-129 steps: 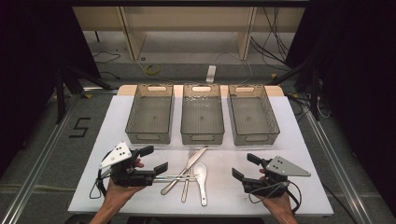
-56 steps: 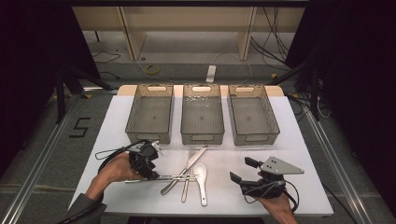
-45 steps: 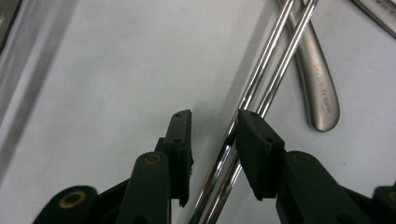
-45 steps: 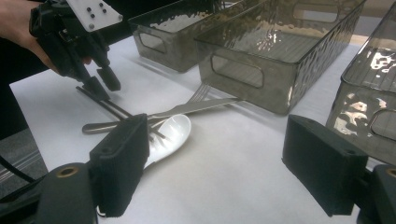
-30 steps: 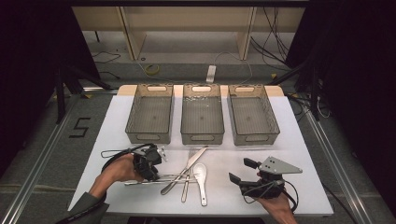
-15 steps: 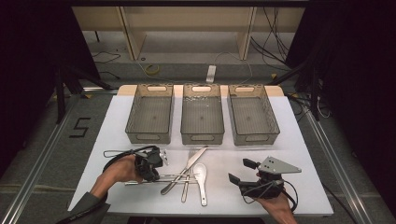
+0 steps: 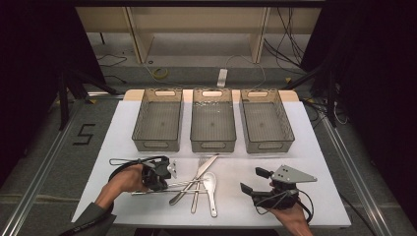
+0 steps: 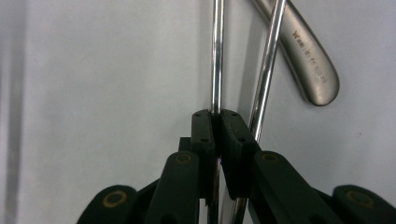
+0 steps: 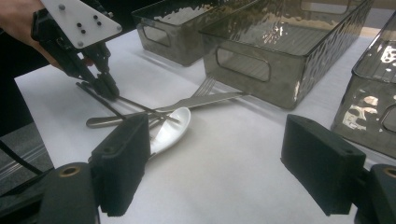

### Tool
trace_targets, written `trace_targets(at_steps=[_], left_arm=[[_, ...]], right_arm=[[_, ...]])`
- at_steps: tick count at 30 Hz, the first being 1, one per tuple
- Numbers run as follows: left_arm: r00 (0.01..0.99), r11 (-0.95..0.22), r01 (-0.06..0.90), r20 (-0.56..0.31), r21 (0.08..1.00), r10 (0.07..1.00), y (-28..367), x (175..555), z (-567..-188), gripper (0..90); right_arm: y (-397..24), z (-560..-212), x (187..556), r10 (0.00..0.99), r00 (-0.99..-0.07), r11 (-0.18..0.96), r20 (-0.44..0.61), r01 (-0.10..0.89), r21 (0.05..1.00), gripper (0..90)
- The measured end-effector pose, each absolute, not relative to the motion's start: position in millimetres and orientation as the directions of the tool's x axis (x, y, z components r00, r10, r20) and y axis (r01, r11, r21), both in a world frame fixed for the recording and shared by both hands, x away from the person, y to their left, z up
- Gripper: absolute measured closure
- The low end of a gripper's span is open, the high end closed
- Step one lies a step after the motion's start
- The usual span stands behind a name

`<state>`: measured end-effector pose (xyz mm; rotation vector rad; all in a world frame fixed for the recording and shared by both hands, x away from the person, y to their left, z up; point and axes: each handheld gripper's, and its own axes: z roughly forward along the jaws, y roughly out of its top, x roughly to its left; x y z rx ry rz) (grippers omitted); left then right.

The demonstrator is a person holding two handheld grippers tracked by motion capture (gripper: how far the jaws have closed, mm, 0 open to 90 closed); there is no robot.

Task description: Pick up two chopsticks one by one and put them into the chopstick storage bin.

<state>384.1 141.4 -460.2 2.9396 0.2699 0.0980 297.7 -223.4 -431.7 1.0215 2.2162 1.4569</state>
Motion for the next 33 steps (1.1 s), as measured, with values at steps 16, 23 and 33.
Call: trace_targets(at_steps=[16,23,33], left_arm=[[0.981,-0.957,0.133,0.102,0.256,0.164,144.4,379.6,-442.4,84.8],[0.968,-0.927,0.169,0.119,0.335,0.220,147.5,381.1,-428.7,84.8],[0.911,-0.813,0.323,0.073,0.484,0.405,158.7,392.1,-406.1,84.7]], right_arm=[[-223.4,-431.5,297.6,0.698,-0.704,0.233,0.132,0.398,0.887,24.9],[-223.6,-431.6,297.7,0.698,-0.704,0.232,0.134,0.399,0.887,24.9],[-224.5,-431.6,297.8,0.699,-0.703,0.225,0.135,0.395,0.891,24.5]])
